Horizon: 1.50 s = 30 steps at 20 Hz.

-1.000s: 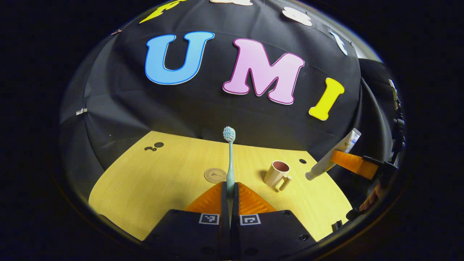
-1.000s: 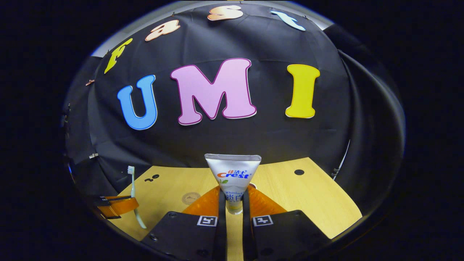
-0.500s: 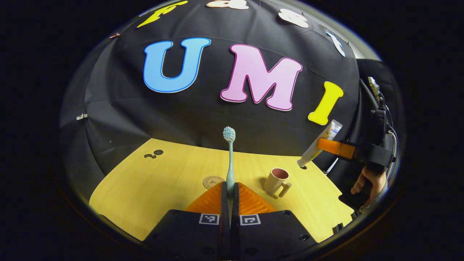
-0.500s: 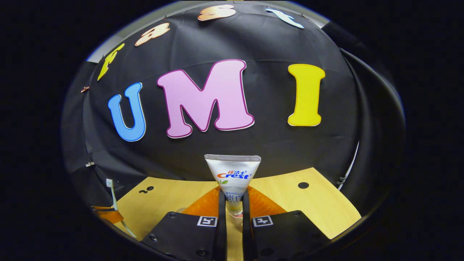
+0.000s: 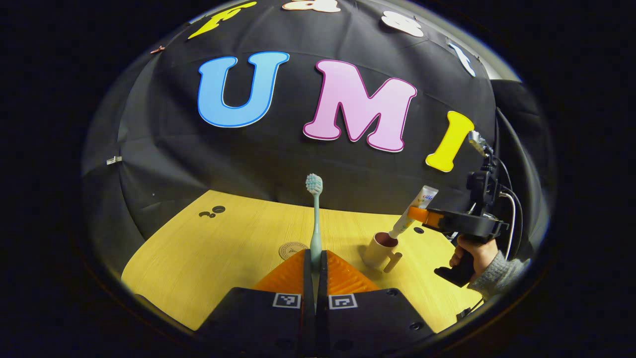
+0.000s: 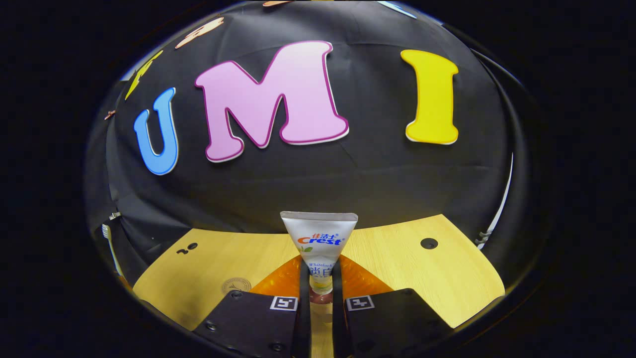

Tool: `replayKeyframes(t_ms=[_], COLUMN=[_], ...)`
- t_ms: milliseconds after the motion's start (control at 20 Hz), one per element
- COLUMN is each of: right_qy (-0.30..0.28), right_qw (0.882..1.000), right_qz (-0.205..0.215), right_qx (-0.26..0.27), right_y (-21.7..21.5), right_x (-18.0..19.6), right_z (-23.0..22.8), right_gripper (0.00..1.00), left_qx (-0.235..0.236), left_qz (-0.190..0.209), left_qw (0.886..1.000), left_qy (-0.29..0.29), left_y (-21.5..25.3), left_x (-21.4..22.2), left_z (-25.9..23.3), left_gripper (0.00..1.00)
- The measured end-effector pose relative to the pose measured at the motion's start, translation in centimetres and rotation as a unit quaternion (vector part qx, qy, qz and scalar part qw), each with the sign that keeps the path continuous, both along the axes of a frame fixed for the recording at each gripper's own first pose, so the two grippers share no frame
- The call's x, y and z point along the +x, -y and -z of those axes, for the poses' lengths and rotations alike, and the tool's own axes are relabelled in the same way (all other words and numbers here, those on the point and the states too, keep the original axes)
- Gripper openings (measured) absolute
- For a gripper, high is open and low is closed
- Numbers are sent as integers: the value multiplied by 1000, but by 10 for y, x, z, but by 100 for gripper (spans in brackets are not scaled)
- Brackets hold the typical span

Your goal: Put the toothbrush and toothpaste on the desktop into the cup, then pick up the cup and place it on the coaster on the desktop.

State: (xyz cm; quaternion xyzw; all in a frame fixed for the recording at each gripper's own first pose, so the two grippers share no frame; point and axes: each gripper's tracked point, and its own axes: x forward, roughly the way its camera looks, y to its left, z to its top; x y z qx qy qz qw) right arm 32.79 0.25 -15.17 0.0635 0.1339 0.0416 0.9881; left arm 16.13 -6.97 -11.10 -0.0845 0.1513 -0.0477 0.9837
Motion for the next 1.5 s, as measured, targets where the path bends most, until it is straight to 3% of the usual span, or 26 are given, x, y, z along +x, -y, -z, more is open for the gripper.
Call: replayKeyframes(t_ms=[600, 650, 700, 750, 900, 1000, 1050, 1100, 1200, 1250, 1300, 1450, 1500], right_qy=[-77, -82, -87, -90, -84, -72, -56, -41, -34, -37, -40, -29, -25], right_qw=[997, 996, 996, 996, 996, 997, 998, 999, 999, 999, 999, 999, 999], right_qz=[9, 14, 15, 16, 14, 11, 13, 18, 22, 21, 21, 32, 34], right_qx=[-9, -8, -5, -3, -5, 0, -1, 0, 7, 10, 13, 24, 30], right_y=[5, 7, 8, 8, 6, 3, 5, 7, 11, 12, 16, 33, 39], right_x=[32, 33, 34, 34, 33, 35, 36, 36, 31, 28, 23, 5, -3], right_z=[82, 86, 89, 92, 90, 80, 70, 59, 49, 48, 47, 37, 32], right_gripper=[20, 14, 14, 24, 30, 40, 37, 43, 43, 39, 49, 53, 46], left_qx=[-2, -2, -2, -2, -2, -2, -3, -2, -3, -4, -5, -7, -8], left_qz=[-10, -10, -10, -9, -10, -10, -9, -8, -4, -2, 1, 15, 20], left_qw=[1000, 1000, 1000, 1000, 1000, 1000, 1000, 1000, 1000, 1000, 1000, 1000, 1000], left_qy=[-6, -5, -5, -6, -7, -6, -5, -4, 0, 1, 3, 12, 17], left_y=[2, 2, 2, 3, 4, 5, 6, 7, 12, 16, 20, 37, 43], left_x=[9, 10, 11, 11, 14, 16, 17, 18, 23, 25, 28, 37, 41], left_z=[8, 7, 8, 8, 10, 9, 8, 8, 5, 4, 2, -5, -9], left_gripper=[6, 1, 6, 6, 6, 6, 6, 6, 6, 6, 6, 6, 6])
